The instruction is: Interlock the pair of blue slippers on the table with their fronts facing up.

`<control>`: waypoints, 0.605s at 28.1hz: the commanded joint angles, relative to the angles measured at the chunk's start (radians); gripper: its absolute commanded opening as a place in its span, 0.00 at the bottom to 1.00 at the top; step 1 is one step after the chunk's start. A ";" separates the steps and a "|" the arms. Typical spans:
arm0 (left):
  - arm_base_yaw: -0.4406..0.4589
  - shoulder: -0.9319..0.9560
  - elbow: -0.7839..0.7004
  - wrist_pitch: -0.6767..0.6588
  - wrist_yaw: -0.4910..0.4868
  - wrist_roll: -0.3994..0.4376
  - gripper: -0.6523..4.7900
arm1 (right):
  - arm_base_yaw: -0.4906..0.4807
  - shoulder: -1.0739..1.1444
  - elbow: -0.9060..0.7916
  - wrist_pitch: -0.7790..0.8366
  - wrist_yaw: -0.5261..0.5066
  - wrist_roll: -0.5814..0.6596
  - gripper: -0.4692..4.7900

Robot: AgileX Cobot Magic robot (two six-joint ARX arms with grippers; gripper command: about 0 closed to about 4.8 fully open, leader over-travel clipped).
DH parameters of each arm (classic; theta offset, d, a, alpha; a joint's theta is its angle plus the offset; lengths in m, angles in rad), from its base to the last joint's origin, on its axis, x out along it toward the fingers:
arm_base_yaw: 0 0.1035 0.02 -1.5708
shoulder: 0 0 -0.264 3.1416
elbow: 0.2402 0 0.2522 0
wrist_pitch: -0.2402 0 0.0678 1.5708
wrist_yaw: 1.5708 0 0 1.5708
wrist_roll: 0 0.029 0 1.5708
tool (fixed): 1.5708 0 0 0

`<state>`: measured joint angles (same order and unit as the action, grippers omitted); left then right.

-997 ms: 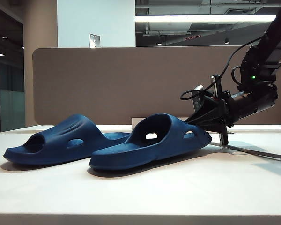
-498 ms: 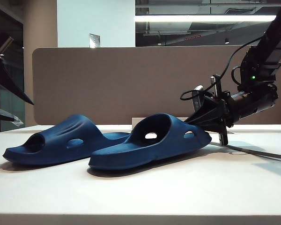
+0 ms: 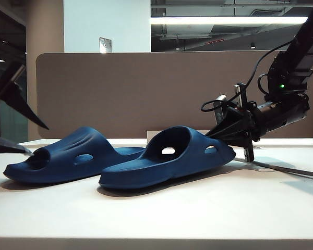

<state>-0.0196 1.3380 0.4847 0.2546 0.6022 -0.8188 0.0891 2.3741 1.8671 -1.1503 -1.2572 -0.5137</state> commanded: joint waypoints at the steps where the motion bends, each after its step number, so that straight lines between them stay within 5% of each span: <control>1: -0.016 0.057 0.002 0.070 0.014 -0.039 0.57 | 0.002 -0.003 0.002 0.003 -0.006 -0.007 0.11; 8: -0.050 0.162 0.002 0.218 0.020 -0.101 0.54 | 0.005 -0.003 0.002 0.002 -0.006 -0.007 0.11; 12: -0.050 0.171 0.002 0.219 -0.001 -0.088 0.24 | 0.005 -0.003 0.002 0.007 -0.018 -0.007 0.11; 17: -0.043 0.171 0.002 0.230 0.014 -0.037 0.11 | 0.005 -0.003 0.002 0.034 -0.182 -0.011 0.11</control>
<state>-0.0685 1.5074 0.4858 0.4847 0.6174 -0.8898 0.0925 2.3749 1.8671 -1.1301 -1.3777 -0.5152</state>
